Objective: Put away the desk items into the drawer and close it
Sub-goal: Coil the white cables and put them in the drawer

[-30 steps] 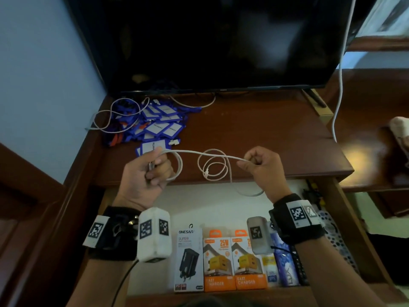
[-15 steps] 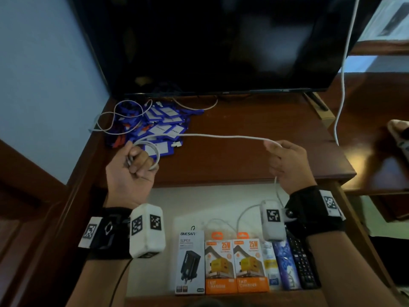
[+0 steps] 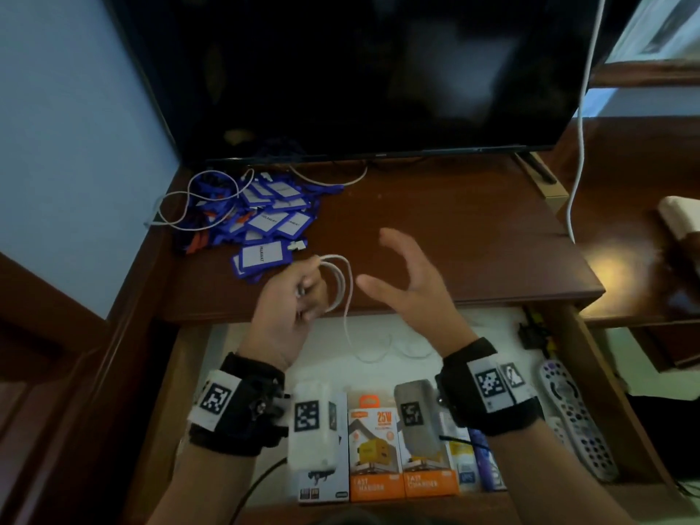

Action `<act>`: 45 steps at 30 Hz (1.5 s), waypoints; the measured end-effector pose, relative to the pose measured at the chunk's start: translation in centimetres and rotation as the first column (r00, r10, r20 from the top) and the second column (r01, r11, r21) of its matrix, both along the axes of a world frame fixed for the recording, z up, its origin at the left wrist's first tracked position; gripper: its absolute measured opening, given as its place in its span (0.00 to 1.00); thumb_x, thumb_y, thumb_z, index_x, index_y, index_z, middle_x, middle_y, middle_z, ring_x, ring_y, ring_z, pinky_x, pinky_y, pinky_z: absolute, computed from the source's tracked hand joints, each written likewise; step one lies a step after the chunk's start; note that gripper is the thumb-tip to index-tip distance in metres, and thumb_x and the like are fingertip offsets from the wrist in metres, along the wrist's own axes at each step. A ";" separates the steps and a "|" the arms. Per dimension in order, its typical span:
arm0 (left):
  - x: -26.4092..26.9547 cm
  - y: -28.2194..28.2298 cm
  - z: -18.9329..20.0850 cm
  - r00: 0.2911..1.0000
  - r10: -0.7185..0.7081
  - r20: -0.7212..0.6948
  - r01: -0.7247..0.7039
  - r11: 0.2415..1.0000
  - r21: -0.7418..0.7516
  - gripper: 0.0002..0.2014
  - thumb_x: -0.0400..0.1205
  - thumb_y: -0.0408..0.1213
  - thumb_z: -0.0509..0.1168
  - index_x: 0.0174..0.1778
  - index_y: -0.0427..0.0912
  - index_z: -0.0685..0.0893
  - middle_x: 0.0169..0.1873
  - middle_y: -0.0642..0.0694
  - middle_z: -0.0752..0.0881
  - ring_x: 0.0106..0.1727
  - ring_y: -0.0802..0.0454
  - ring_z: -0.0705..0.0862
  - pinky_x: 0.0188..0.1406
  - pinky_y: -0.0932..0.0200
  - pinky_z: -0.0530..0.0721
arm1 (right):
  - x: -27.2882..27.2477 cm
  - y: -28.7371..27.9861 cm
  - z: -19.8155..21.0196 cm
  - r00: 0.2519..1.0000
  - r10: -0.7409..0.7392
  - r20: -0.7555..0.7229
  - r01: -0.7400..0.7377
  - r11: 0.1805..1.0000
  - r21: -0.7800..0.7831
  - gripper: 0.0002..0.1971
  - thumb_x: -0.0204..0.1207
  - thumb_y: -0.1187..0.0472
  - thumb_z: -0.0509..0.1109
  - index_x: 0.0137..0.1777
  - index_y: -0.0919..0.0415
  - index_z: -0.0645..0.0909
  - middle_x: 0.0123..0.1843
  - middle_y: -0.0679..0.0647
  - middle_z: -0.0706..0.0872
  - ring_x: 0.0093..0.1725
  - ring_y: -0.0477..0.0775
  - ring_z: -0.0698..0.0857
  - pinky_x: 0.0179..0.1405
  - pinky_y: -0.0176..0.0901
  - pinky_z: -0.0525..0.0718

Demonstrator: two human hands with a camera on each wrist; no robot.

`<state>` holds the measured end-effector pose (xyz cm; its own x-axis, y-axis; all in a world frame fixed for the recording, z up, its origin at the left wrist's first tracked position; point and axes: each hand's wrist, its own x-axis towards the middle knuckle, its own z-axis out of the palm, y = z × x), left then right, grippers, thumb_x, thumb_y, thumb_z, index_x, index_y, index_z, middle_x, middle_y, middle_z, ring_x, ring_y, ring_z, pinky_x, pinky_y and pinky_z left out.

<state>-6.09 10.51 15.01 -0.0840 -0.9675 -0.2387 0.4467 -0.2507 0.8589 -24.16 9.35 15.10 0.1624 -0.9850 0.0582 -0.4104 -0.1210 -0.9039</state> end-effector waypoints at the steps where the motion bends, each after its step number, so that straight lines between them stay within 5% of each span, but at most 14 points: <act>1: -0.3 0.0 -0.1 0.998 -0.051 -0.047 0.051 0.999 0.007 0.18 0.81 0.42 0.59 0.25 0.45 0.67 0.16 0.52 0.58 0.18 0.56 0.56 0.19 0.64 0.57 | 0.7 0.2 0.1 0.997 0.062 0.041 -0.063 0.998 0.010 0.33 0.73 0.45 0.74 0.77 0.48 0.68 0.75 0.44 0.74 0.74 0.43 0.71 0.75 0.49 0.70; 4: -0.6 0.1 0.0 0.990 -0.110 -0.088 0.112 0.994 0.011 0.18 0.77 0.45 0.61 0.23 0.45 0.66 0.14 0.53 0.57 0.16 0.57 0.55 0.15 0.66 0.56 | 2.0 0.3 -0.1 0.978 0.150 0.146 -0.157 0.987 0.040 0.12 0.80 0.59 0.70 0.62 0.58 0.81 0.57 0.51 0.86 0.56 0.50 0.85 0.56 0.45 0.83; 6: -0.5 0.2 0.1 0.994 -0.072 -0.079 0.074 0.997 0.020 0.18 0.78 0.43 0.61 0.23 0.45 0.66 0.14 0.52 0.57 0.15 0.57 0.56 0.12 0.67 0.59 | 2.0 0.3 -0.5 0.975 0.119 0.186 -0.134 0.989 0.067 0.04 0.80 0.63 0.69 0.50 0.61 0.85 0.43 0.54 0.87 0.41 0.53 0.84 0.43 0.44 0.81; 9: 0.1 0.1 -0.4 0.999 -0.048 -0.020 0.048 0.999 0.010 0.20 0.82 0.41 0.59 0.22 0.45 0.67 0.15 0.52 0.58 0.16 0.56 0.57 0.16 0.66 0.59 | 1.5 0.3 -0.7 0.968 0.101 0.230 -0.134 0.982 0.130 0.09 0.80 0.65 0.68 0.39 0.59 0.85 0.34 0.54 0.84 0.36 0.52 0.80 0.43 0.44 0.78; 13: 0.2 0.0 -1.6 0.987 -0.158 -0.034 0.158 0.987 0.004 0.21 0.82 0.48 0.57 0.23 0.46 0.70 0.16 0.51 0.59 0.22 0.52 0.56 0.30 0.59 0.60 | 1.1 0.2 -0.6 0.945 0.091 0.315 -0.143 0.978 0.149 0.07 0.80 0.66 0.68 0.44 0.70 0.82 0.37 0.60 0.81 0.38 0.54 0.78 0.42 0.44 0.77; 17: -0.3 0.0 -1.8 0.975 -0.163 -0.150 0.167 0.986 0.017 0.22 0.82 0.48 0.56 0.22 0.46 0.71 0.15 0.52 0.60 0.20 0.54 0.57 0.30 0.59 0.57 | 1.2 0.5 -1.0 0.930 0.076 0.361 -0.150 0.972 0.182 0.08 0.79 0.67 0.69 0.55 0.70 0.82 0.42 0.56 0.84 0.38 0.49 0.82 0.40 0.39 0.83; 21: -0.4 -0.1 -2.0 0.970 -0.150 -0.189 0.164 0.985 0.057 0.20 0.80 0.46 0.59 0.21 0.46 0.70 0.15 0.51 0.59 0.19 0.55 0.58 0.24 0.63 0.57 | 1.1 0.9 -1.0 0.924 0.056 0.378 -0.148 0.964 0.219 0.06 0.79 0.67 0.68 0.44 0.67 0.85 0.30 0.52 0.81 0.30 0.47 0.76 0.31 0.37 0.75; 24: -0.7 0.1 -2.0 0.952 -0.143 -0.272 0.159 0.987 0.038 0.20 0.81 0.45 0.59 0.22 0.45 0.68 0.16 0.51 0.58 0.19 0.55 0.58 0.21 0.63 0.61 | 1.2 0.7 -0.2 0.903 0.019 0.429 -0.131 0.964 0.233 0.08 0.77 0.70 0.69 0.38 0.65 0.85 0.30 0.59 0.79 0.27 0.48 0.71 0.26 0.36 0.71; 33: 0.9 0.5 -0.9 0.927 -0.182 -0.327 0.165 0.983 -0.078 0.21 0.82 0.42 0.53 0.21 0.47 0.72 0.14 0.53 0.65 0.19 0.56 0.64 0.24 0.65 0.66 | 0.9 1.1 -2.1 0.836 -0.064 0.545 -0.117 0.949 0.291 0.05 0.75 0.69 0.72 0.41 0.67 0.78 0.28 0.54 0.78 0.24 0.49 0.69 0.25 0.40 0.65; 36: 2.4 0.4 -1.0 0.959 -0.122 -0.257 0.107 0.992 -0.071 0.21 0.82 0.42 0.53 0.20 0.47 0.71 0.14 0.53 0.64 0.19 0.56 0.64 0.22 0.66 0.71 | 0.3 1.5 -3.7 0.885 -0.080 0.458 -0.058 0.958 0.280 0.07 0.74 0.69 0.74 0.38 0.65 0.78 0.25 0.52 0.79 0.21 0.47 0.69 0.22 0.37 0.65; 38: 3.6 0.3 -1.4 0.960 -0.096 -0.262 0.081 0.995 -0.065 0.19 0.79 0.45 0.63 0.22 0.47 0.72 0.15 0.53 0.64 0.20 0.56 0.64 0.22 0.66 0.72 | 0.0 1.5 -4.4 0.921 -0.077 0.383 -0.019 0.970 0.241 0.07 0.73 0.69 0.75 0.39 0.65 0.79 0.25 0.51 0.80 0.20 0.45 0.70 0.21 0.36 0.68; 41: 5.1 0.3 -2.0 0.961 -0.025 -0.274 0.017 0.999 -0.032 0.17 0.68 0.47 0.76 0.24 0.47 0.74 0.16 0.54 0.64 0.22 0.58 0.59 0.28 0.67 0.60 | 0.0 1.2 -4.7 0.970 -0.072 0.230 0.032 0.984 0.175 0.07 0.72 0.67 0.77 0.37 0.63 0.81 0.26 0.50 0.82 0.21 0.41 0.74 0.23 0.33 0.72; 43: 5.4 0.3 -2.0 0.962 0.021 -0.273 -0.029 0.999 -0.028 0.16 0.75 0.47 0.70 0.25 0.48 0.75 0.17 0.55 0.64 0.22 0.58 0.59 0.35 0.60 0.53 | 0.2 0.9 -4.8 0.992 -0.080 0.094 0.069 0.991 0.114 0.08 0.71 0.64 0.78 0.34 0.58 0.82 0.26 0.48 0.82 0.24 0.39 0.77 0.28 0.31 0.75; 45: 5.2 0.3 -1.7 0.967 0.095 -0.237 -0.100 0.995 -0.009 0.17 0.84 0.45 0.58 0.28 0.46 0.75 0.17 0.54 0.64 0.22 0.57 0.61 0.34 0.60 0.56 | 0.4 0.9 -4.7 0.998 -0.060 -0.018 0.062 0.995 0.085 0.10 0.71 0.62 0.79 0.31 0.54 0.82 0.25 0.45 0.81 0.24 0.39 0.75 0.29 0.34 0.76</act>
